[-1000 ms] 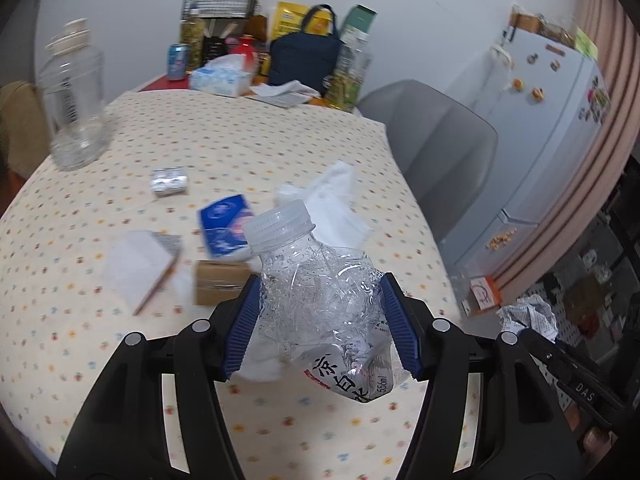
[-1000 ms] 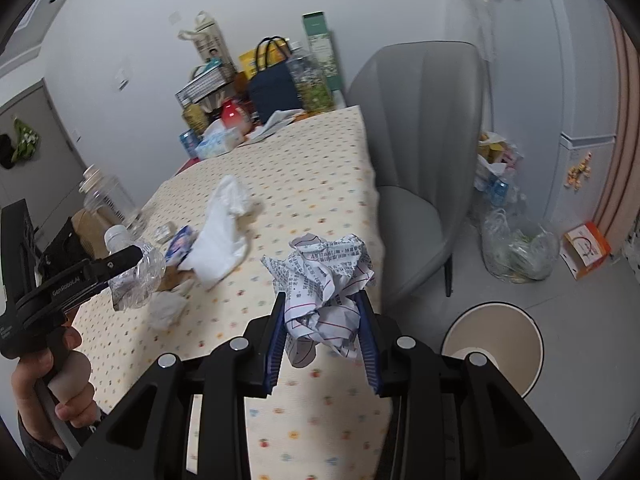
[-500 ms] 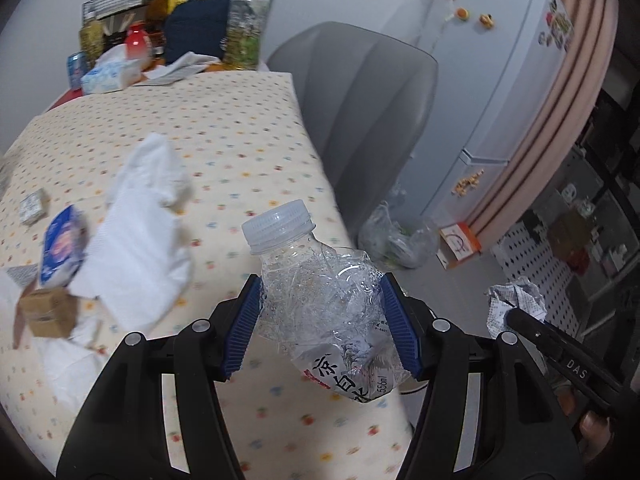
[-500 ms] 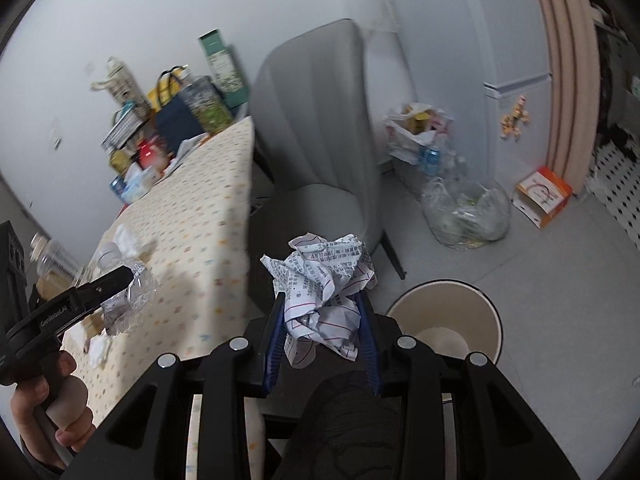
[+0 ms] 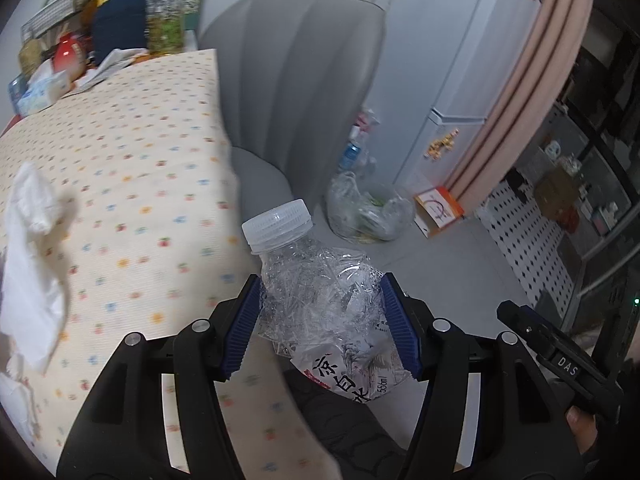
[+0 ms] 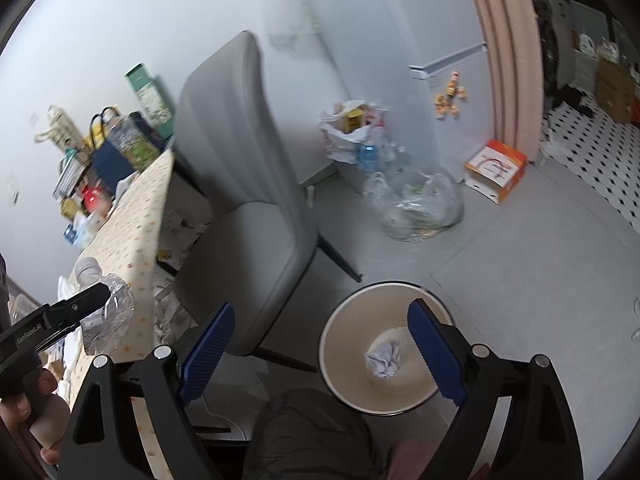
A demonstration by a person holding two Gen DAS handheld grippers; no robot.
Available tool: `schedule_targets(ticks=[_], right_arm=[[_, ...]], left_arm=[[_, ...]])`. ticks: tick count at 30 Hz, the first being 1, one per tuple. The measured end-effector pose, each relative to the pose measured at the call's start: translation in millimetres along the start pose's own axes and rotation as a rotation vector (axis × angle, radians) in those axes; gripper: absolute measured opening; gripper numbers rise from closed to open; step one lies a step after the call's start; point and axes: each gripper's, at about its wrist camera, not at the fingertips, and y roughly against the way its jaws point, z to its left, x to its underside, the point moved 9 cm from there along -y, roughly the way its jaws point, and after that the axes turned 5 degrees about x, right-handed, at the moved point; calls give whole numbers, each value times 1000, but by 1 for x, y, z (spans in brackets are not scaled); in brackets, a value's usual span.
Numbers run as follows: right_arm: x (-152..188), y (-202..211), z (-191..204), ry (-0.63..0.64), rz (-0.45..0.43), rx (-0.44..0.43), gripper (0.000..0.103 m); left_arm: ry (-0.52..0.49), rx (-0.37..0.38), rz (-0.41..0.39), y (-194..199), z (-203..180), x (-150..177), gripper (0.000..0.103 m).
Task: Collect trash
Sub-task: 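Carry both items over the bin and open both grippers to drop them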
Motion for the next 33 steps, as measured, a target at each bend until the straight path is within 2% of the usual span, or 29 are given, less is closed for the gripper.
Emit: schedule_targets(ticks=[8, 16, 18, 20, 23, 28, 33], right_arm=[[-11, 10, -61, -72, -24, 66, 89], [-11, 21, -103, -129, -42, 102, 89], [-11, 23, -109, -138, -45, 107, 89], [-12, 24, -112, -145, -47, 110, 89], [-12, 25, -115, -150, -50, 111, 89], [-11, 25, -106, -144, -49, 101, 90], [-15, 32, -89, -121, -76, 80, 96]], left_arm=[[-64, 51, 49, -34, -57, -2, 61], [-134, 108, 91, -60, -115, 0, 61], [-148, 119, 99, -64, -124, 1, 68], [-164, 121, 92, -64, -132, 2, 84], [-171, 98, 72, -61, -132, 0, 89], [-110, 75, 47, -48, -113, -5, 92], [-63, 41, -29, -17, -86, -12, 94]])
